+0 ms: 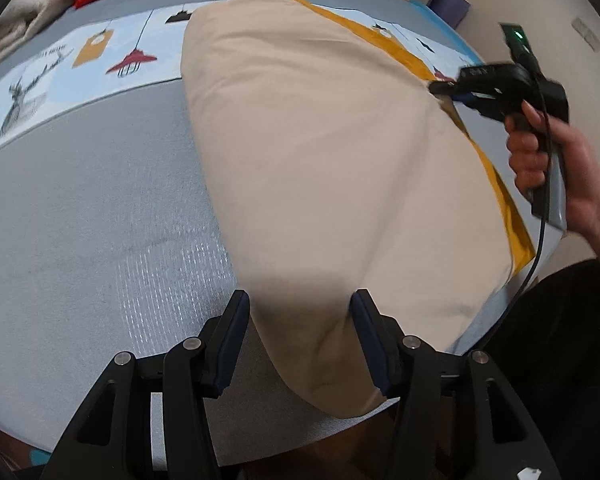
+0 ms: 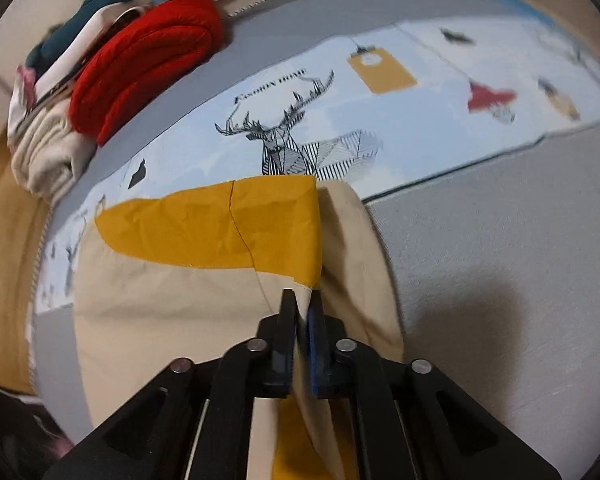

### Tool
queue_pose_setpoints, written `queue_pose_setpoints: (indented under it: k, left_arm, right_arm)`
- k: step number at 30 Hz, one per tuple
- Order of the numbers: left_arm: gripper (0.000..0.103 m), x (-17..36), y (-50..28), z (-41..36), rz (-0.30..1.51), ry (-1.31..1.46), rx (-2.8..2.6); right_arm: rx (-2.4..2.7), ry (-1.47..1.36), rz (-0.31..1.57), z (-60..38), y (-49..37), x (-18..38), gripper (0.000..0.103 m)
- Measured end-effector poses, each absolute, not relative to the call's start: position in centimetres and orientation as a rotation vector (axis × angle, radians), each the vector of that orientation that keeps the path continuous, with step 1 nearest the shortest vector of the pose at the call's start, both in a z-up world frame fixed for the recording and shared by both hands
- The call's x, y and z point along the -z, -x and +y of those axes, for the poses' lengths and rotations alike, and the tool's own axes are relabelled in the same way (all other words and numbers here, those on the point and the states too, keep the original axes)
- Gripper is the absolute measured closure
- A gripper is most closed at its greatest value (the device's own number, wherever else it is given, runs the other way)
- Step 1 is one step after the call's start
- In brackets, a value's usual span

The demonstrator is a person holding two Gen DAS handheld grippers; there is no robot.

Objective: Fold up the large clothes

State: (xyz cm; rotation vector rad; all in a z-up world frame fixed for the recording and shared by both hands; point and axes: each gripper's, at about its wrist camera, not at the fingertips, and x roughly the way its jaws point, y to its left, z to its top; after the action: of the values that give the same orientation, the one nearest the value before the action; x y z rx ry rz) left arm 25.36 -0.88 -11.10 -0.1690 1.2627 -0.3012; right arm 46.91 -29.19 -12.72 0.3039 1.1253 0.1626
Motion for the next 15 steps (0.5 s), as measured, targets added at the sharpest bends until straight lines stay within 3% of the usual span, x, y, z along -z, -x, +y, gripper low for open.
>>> queue_pose_setpoints:
  k: [8,12,15]
  left_arm:
    - [0.052,11.3,-25.0,0.1,1.297,0.255,0.307]
    - [0.052,10.9,-25.3,0.3,1.289,0.287,0.297]
    - [0.048,10.0,-26.5,2.2,1.249,0.351,0.244]
  right_arm:
    - [-0.376,-0.154,1.108,-28.9,-41.9,10.0,0.058]
    - [-0.369,0.085,1.331,-27.6,-39.4,14.9,0.056]
    - [-0.357,0.046,1.325,-28.6,-38.9,14.9,0.056]
